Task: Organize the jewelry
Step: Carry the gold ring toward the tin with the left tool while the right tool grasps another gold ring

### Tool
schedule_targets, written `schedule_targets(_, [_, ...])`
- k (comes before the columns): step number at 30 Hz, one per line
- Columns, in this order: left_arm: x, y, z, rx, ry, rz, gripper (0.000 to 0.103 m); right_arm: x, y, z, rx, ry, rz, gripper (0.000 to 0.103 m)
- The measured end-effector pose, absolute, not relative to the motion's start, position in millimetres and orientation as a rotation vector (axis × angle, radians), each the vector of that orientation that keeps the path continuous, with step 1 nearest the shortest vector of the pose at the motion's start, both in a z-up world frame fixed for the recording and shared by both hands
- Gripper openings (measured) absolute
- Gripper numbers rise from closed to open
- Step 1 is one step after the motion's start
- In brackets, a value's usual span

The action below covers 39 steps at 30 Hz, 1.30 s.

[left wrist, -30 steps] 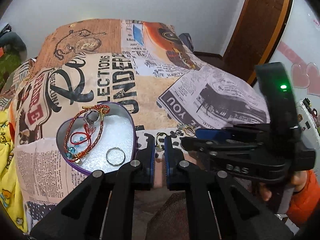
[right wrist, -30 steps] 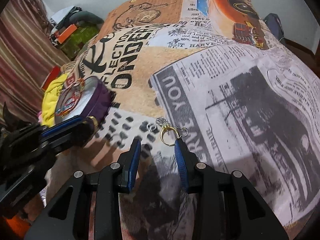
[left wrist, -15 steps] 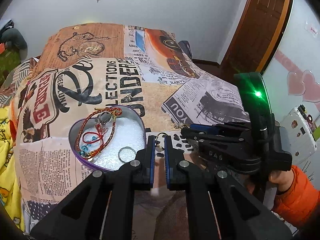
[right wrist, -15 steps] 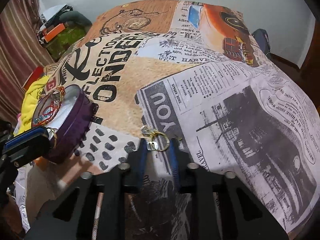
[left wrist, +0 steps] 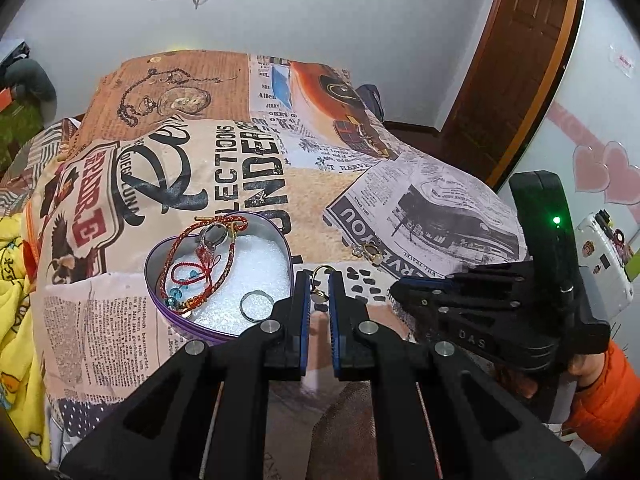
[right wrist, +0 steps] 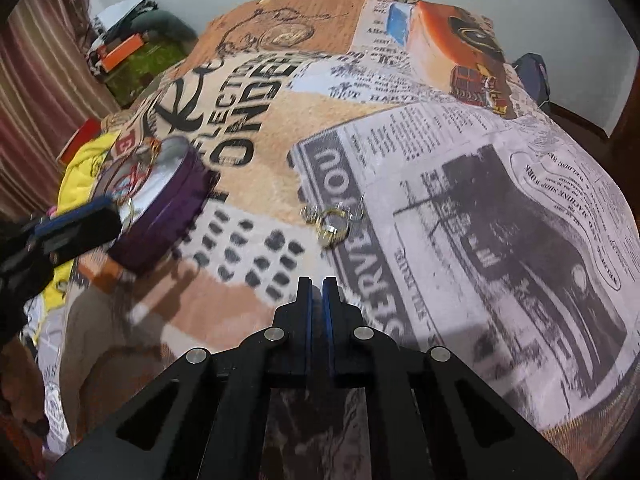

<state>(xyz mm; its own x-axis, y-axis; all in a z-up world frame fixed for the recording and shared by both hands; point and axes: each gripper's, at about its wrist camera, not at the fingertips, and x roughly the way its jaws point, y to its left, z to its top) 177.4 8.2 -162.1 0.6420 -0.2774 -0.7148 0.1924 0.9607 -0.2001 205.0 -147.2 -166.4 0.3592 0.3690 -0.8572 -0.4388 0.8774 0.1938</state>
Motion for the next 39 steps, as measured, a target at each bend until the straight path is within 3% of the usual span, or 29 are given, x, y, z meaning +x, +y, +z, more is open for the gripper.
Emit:
schedule_targets(3, [176,7,-162,-0.109,0.834,-0.267,0.007,210,-152,-167,-0.038,1.120,0.515,0.010])
schedule_targets(5, [176,7,-161,-0.110,0.834,-0.268,0.007,216,-155,-167,-0.004,1.129,0.493,0.024])
schedule_targets(8, [176,7,-161,-0.108,0.832,-0.268,0.007,226,-155,-168,0.026,1.117,0.464,0.032])
schedule_targets(16, [180,12,-163,-0.116,0.835,-0.263,0.007,239,-143,-174,0.011,1.071,0.453,0.032])
schedule_targets(19, [181,13,-165,-0.123,0.839,-0.261,0.007,237,-143,-174,0.000,1.057,0.437,0.017])
schedule_targets(23, [182,12,-167,-0.122,0.844,-0.261,0.007,237,-149,-173,0.040,1.064,0.452,0.016])
schedule_targets(26, [181,12,-164,-0.119,0.839,-0.259,0.007,233,-151,-170,0.038,1.060,0.456,0.009])
schedule_targets(39, [166,16,-142,-0.114,0.786,-0.240,0.007,207,-159,-145,0.007,1.012,0.474,0.009])
